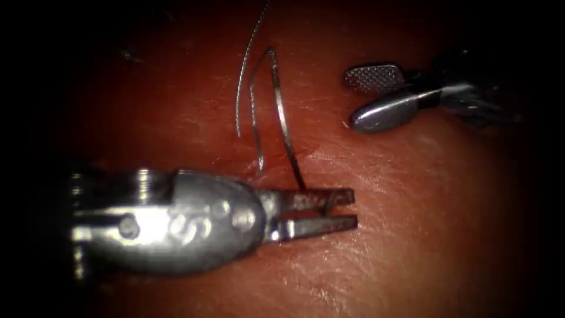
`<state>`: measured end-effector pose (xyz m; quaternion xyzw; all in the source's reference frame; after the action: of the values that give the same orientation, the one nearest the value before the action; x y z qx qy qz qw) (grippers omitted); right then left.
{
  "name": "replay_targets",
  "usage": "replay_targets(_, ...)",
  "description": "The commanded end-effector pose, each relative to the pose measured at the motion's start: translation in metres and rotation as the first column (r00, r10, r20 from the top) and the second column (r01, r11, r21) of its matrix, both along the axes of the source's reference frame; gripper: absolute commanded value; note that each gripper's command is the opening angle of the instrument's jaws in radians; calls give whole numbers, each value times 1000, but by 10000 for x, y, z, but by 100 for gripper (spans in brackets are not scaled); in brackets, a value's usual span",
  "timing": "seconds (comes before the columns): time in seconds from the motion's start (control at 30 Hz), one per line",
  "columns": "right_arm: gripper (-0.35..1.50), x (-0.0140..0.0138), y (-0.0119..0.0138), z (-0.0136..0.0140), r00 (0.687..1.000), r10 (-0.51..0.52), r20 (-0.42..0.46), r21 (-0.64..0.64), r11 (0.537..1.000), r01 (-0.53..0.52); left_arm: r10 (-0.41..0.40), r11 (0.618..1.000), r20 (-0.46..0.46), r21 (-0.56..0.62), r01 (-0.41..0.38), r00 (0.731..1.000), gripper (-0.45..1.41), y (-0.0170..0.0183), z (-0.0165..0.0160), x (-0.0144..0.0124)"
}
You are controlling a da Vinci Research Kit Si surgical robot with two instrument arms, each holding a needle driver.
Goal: Wound Closure
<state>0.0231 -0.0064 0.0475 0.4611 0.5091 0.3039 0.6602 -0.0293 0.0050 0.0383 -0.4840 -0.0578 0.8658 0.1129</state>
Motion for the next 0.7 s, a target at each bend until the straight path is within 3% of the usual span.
replay_targets(0.03,54,11,-7,3,999,1,-38,40,999,0,18,999,-2,-29,-18,1000,-45,-6,9,-6)
replay_targets(0.3,52,33,-19,1,995,-19,-98,131,991,31,49,995,-14,-85,-50,999,-45,-12,16,-8)
replay_targets(0.7,41,53,-17,5,995,41,-92,164,986,-26,58,994,-24,-95,-60,998,-45,-19,16,-16)
